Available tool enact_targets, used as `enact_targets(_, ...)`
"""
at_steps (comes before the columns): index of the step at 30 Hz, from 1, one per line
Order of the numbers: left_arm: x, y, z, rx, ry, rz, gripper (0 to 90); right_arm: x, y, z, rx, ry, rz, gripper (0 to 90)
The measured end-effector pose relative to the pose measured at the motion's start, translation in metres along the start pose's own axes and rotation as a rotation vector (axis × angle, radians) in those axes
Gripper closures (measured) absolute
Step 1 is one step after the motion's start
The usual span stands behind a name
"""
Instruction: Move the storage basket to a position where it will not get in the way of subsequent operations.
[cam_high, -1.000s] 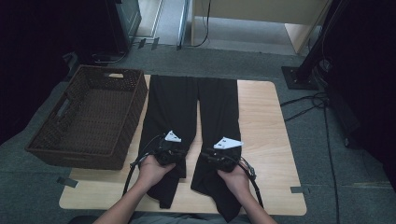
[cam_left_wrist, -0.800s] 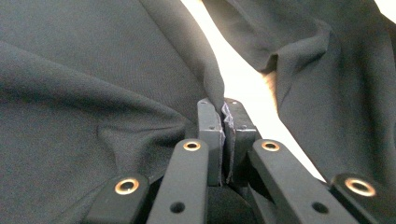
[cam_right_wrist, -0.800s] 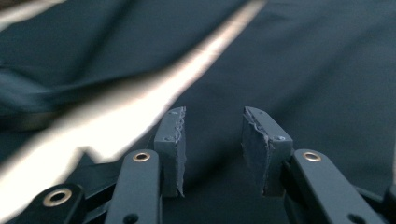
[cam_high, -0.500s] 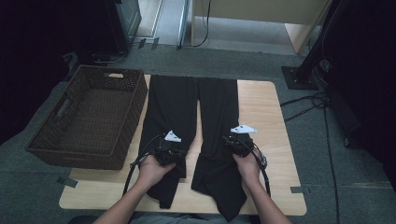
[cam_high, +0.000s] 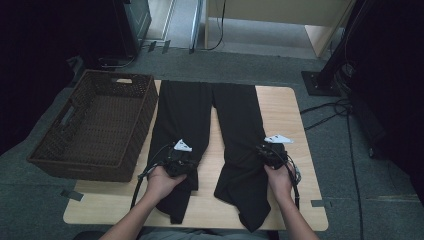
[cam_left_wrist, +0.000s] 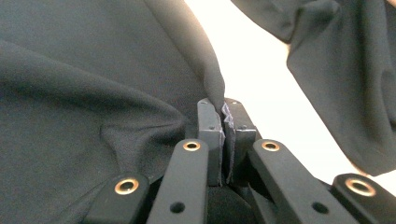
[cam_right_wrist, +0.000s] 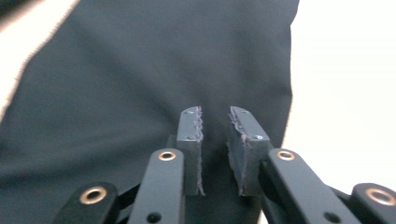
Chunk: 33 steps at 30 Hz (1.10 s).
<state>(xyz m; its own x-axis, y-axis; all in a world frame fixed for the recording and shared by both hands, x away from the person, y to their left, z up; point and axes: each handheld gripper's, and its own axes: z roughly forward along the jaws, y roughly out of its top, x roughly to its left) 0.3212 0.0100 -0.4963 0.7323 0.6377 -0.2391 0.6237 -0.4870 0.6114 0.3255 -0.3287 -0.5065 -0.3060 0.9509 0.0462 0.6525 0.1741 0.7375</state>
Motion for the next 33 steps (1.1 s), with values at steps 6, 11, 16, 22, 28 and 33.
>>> enact_targets(6,0.0,0.0,-0.001,-0.004,-0.003,-0.001,87.4,0.044,0.012,-0.002,-0.04,0.129,-0.069,78.0)
enact_targets(11,0.0,0.0,0.0,-0.005,-0.002,-0.003,87.4,0.07,0.017,0.003,-0.045,0.193,-0.109,80.4)
enact_targets(16,0.001,0.0,-0.001,-0.01,-0.004,-0.005,87.3,0.09,0.013,0.024,0.007,0.204,-0.147,71.9)
enact_targets(22,0.001,0.0,-0.001,-0.009,-0.004,-0.005,87.3,0.088,0.01,0.03,0.02,0.155,-0.17,59.6)
enact_targets(28,0.003,0.001,-0.009,-0.033,-0.011,-0.02,87.3,0.08,0.008,0.03,-0.002,0.101,-0.188,70.8)
enact_targets(33,0.006,0.003,-0.026,-0.08,-0.02,-0.039,87.3,0.066,0.008,0.026,0.02,0.095,-0.153,88.9)
